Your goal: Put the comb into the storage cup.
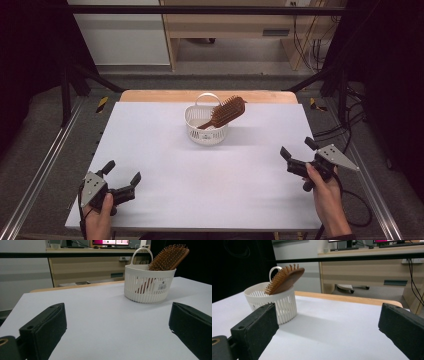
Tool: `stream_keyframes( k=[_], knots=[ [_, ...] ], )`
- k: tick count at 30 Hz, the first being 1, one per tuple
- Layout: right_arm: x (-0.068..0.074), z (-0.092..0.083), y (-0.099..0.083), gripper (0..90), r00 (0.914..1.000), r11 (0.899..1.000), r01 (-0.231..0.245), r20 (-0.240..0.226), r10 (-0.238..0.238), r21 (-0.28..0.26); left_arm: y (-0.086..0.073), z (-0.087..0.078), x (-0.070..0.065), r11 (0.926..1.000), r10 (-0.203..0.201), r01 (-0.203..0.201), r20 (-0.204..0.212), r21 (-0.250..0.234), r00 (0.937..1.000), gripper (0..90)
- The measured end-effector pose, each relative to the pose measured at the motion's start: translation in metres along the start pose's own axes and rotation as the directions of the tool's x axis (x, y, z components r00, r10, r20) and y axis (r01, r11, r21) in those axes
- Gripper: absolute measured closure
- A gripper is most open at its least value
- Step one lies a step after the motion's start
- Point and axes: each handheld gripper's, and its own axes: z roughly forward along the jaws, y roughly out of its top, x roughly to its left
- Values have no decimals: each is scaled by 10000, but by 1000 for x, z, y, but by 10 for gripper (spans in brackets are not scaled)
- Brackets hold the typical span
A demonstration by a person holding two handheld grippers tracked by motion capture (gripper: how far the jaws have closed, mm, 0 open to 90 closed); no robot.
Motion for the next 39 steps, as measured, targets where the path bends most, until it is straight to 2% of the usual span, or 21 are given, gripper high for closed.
stream_keyframes(
  k=[14, 29, 39],
  knots=[
    [1, -11, -21, 25, 9991, 9990, 395, -156, -392, 230, 0, -1, 1, 10000, 14, -14, -60, -4, 10000, 13],
    [9, -16, -39, 28, 9983, 9990, 388, -454, -378, 220, 0, -1, 1, 10000, 37, -37, -61, -26, 10000, 13],
    [17, -14, -46, 27, 9954, 9981, 500, -834, -470, 350, 0, -2, 0, 10000, 29, -29, -39, -74, 10000, 13]
  ],
)
